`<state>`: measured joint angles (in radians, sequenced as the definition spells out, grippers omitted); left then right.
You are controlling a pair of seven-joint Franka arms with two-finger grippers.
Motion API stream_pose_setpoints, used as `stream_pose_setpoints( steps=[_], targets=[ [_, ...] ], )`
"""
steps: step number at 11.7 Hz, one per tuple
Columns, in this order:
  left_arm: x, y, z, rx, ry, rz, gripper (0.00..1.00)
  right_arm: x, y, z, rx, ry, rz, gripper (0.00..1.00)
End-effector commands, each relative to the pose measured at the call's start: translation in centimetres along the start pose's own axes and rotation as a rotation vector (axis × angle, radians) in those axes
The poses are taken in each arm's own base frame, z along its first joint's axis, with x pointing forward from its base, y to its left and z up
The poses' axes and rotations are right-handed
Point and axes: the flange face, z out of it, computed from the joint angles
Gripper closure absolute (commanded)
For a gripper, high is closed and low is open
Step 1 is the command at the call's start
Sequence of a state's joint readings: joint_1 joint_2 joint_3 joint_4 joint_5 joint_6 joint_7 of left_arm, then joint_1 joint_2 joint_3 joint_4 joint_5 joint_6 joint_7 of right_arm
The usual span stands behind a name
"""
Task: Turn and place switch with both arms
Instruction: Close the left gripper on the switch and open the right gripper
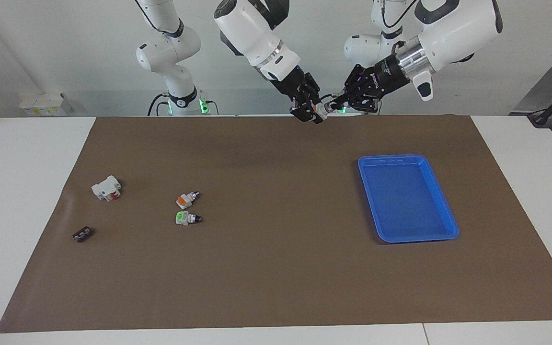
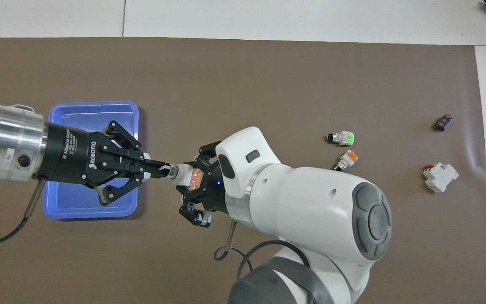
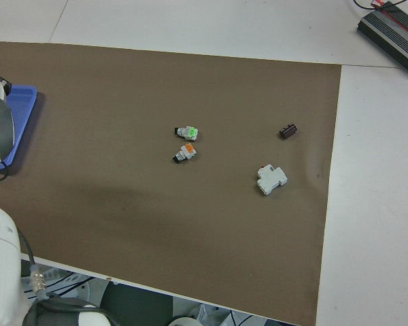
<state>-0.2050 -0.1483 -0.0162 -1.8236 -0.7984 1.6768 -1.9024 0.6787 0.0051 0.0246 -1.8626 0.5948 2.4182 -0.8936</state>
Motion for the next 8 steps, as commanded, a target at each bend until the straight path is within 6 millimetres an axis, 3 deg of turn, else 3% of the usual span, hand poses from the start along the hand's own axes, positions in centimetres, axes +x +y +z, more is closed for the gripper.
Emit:
stream_pose_setpoints(
  steps=[1, 3, 8],
  targets=[
    [-2.6, 0.3, -2.4, -0.044, -0.015, -0.066, 1.0, -1.1, -1.1, 2.1, 0.029, -0.053, 0.017, 1.0],
    [-3.0, 0.5, -2.9, -0.068, 0.016, -0.138, 1.0, -1.1, -1.1, 2.1, 0.028, -0.052, 0.018, 1.0],
    [-3.6, 0.1, -2.0, -0.079, 0.067, -0.249, 1.0, -1.0, -1.2, 2.1, 0.029, -0.052, 0.024, 1.0]
  ],
)
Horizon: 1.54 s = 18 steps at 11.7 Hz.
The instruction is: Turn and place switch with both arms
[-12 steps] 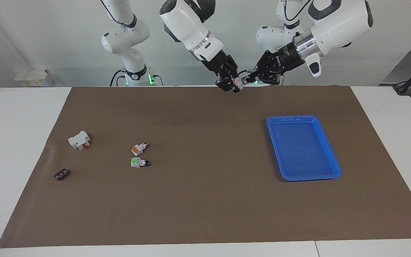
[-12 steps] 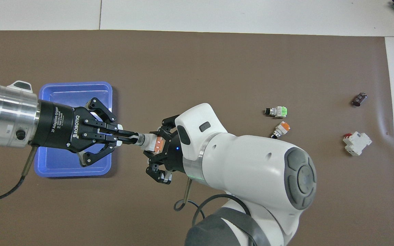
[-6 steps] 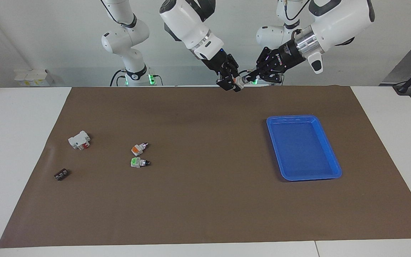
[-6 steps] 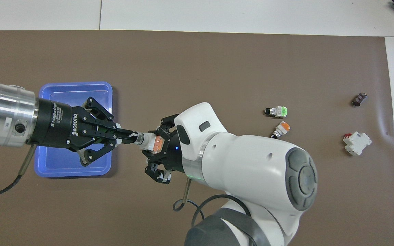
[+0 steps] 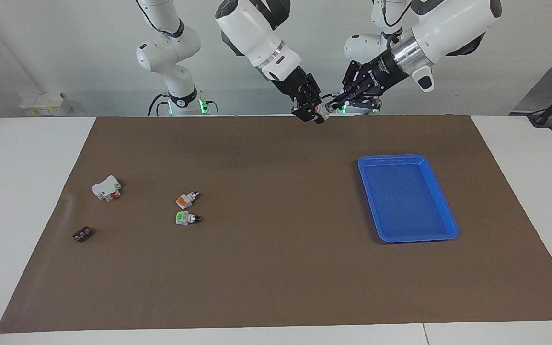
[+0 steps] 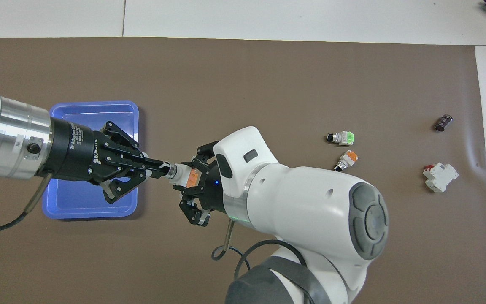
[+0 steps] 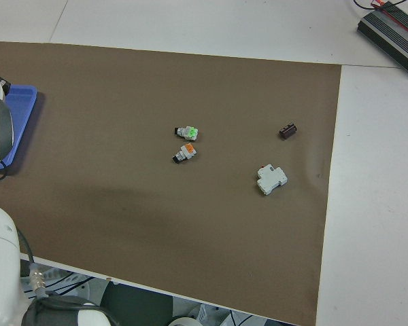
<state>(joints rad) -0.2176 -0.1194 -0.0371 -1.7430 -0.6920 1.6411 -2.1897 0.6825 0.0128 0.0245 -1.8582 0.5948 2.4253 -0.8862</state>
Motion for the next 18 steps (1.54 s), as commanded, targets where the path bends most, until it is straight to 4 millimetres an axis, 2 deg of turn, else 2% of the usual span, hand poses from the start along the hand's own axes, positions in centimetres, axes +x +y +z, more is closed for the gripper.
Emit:
stream_pose_setpoints(
  steps=[1, 4, 5, 6, 8, 9, 12, 13, 16, 18],
  targets=[
    [-1.5, 0.2, -2.1, -0.044, -0.043, -0.046, 1.0, -1.2, -1.2, 1.9, 0.032, -0.056, 0.019, 1.0],
    [-0.9, 0.7, -2.2, -0.061, -0.028, -0.049, 1.0, -1.3, -1.1, 1.8, 0.029, -0.055, 0.038, 1.0],
    [-0.6, 0.7, -1.9, -0.065, -0.003, -0.038, 1.0, -1.3, -1.0, 1.8, 0.027, -0.054, 0.041, 0.07],
    [-0.2, 0.9, -1.8, -0.084, 0.023, -0.031, 1.0, -1.2, -1.0, 1.6, 0.026, -0.053, 0.041, 0.0],
    [0.1, 1.3, -2.1, -0.097, 0.027, -0.035, 1.0, -1.5, -0.4, 1.0, 0.019, -0.051, 0.047, 0.0],
    [0.3, 1.5, -2.1, -0.104, 0.036, -0.008, 1.0, -1.9, 0.5, 0.5, 0.01, -0.052, 0.06, 0.0],
    [1.7, 3.3, -2.1, -0.212, 0.084, 0.037, 1.0, -4.1, 5.1, -3.6, -0.037, -0.051, 0.137, 0.0],
    [3.1, 4.4, -2.0, -0.228, 0.111, 0.081, 1.0, -5.2, 6.6, -4.3, -0.048, -0.059, 0.168, 0.0],
    [6.1, 6.0, -0.1, -0.238, 0.248, 0.399, 1.0, -7.6, 10.5, -6.2, -0.168, -0.113, 0.241, 0.0],
    [9.7, 7.3, 2.5, -0.211, 0.319, 0.551, 1.0, -9.3, 13.0, -7.6, -0.275, -0.176, 0.347, 0.0]
  ],
)
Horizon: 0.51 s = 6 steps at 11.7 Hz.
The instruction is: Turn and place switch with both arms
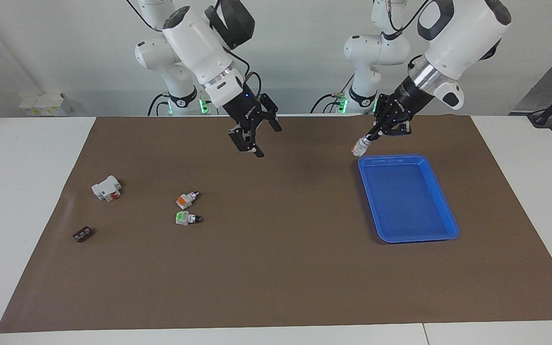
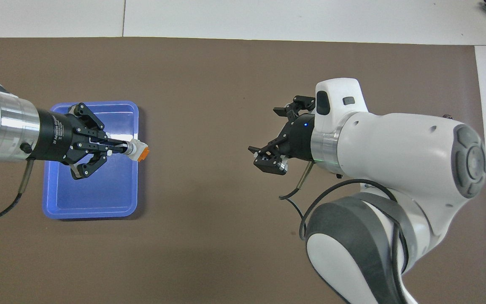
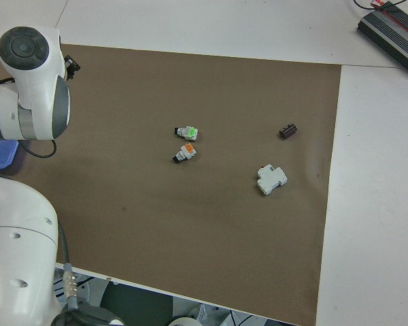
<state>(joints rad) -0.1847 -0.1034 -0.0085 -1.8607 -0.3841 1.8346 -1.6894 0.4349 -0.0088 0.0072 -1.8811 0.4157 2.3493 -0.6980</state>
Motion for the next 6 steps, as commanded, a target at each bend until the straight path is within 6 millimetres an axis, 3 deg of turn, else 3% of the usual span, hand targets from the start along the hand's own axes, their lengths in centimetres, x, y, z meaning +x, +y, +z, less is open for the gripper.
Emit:
stream_pose_setpoints(
  steps=[1, 3, 4, 6],
  targets=[
    [4.0, -2.3, 4.5, 0.034, 0.1, 0.225, 1.0, -1.5, 3.6, -0.9, -0.157, -0.079, 0.16, 0.0],
    [7.2, -3.8, 8.5, 0.08, 0.147, 0.388, 1.0, -2.5, 6.1, -2.4, -0.245, -0.107, 0.372, 0.0],
    [8.9, -3.6, 8.9, 0.063, 0.154, 0.405, 1.0, -3.6, 7.8, -3.2, -0.257, -0.141, 0.462, 0.0],
    [12.3, -4.8, 11.7, 0.09, 0.158, 0.504, 1.0, -5.6, 11.2, -6.2, -0.286, -0.248, 0.531, 0.0]
  ],
)
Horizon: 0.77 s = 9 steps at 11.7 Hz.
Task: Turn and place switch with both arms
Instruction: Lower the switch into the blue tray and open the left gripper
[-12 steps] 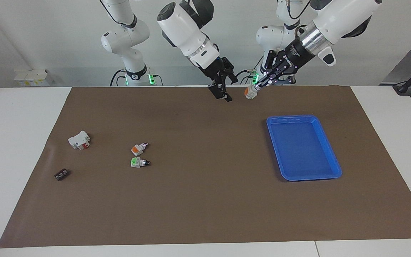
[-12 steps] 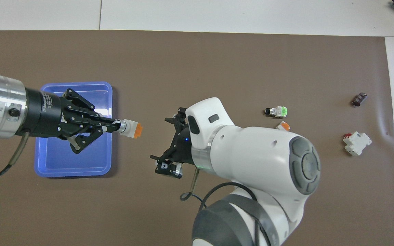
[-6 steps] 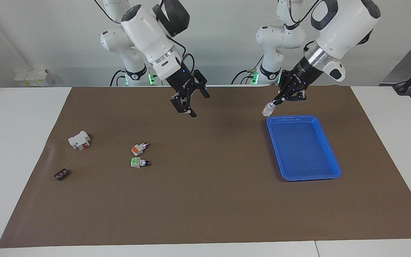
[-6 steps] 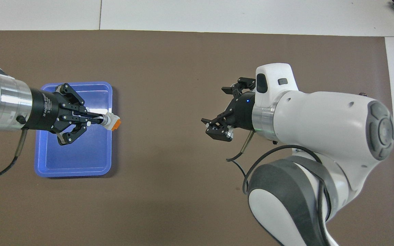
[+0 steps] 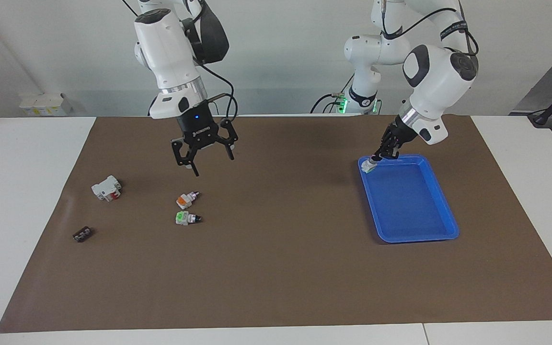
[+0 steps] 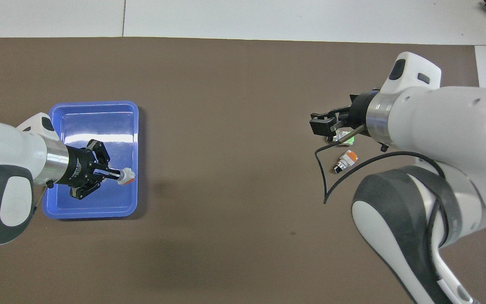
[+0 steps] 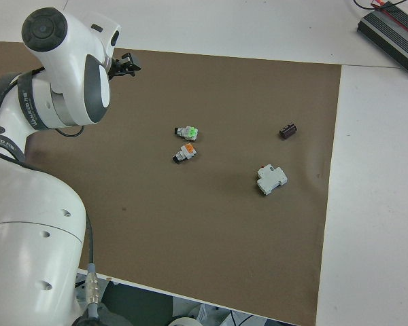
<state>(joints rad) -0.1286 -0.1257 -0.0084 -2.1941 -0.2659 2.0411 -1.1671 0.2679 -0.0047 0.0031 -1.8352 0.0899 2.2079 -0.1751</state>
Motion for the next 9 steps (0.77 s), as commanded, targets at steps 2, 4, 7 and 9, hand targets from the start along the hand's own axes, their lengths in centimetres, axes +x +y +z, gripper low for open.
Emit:
stream_pose_setpoints(
  steps=[2, 4, 7, 9],
  targets=[
    [3.6, -4.2, 2.6, -0.012, 0.038, 0.134, 1.0, -0.8, 7.0, -4.4, -0.055, -0.085, 0.14, 0.0],
    [4.4, -4.9, 3.3, 0.001, 0.032, 0.164, 1.0, -1.3, 10.1, -6.3, -0.076, -0.083, 0.298, 0.0],
    [4.5, -5.4, 4.1, 0.011, 0.03, 0.25, 1.0, -2.9, 13.4, -9.0, -0.088, -0.176, 0.396, 0.0],
    [4.0, -4.7, 3.9, 0.013, 0.029, 0.374, 1.0, -5.2, 16.2, -11.7, -0.091, -0.265, 0.463, 0.0]
  ],
)
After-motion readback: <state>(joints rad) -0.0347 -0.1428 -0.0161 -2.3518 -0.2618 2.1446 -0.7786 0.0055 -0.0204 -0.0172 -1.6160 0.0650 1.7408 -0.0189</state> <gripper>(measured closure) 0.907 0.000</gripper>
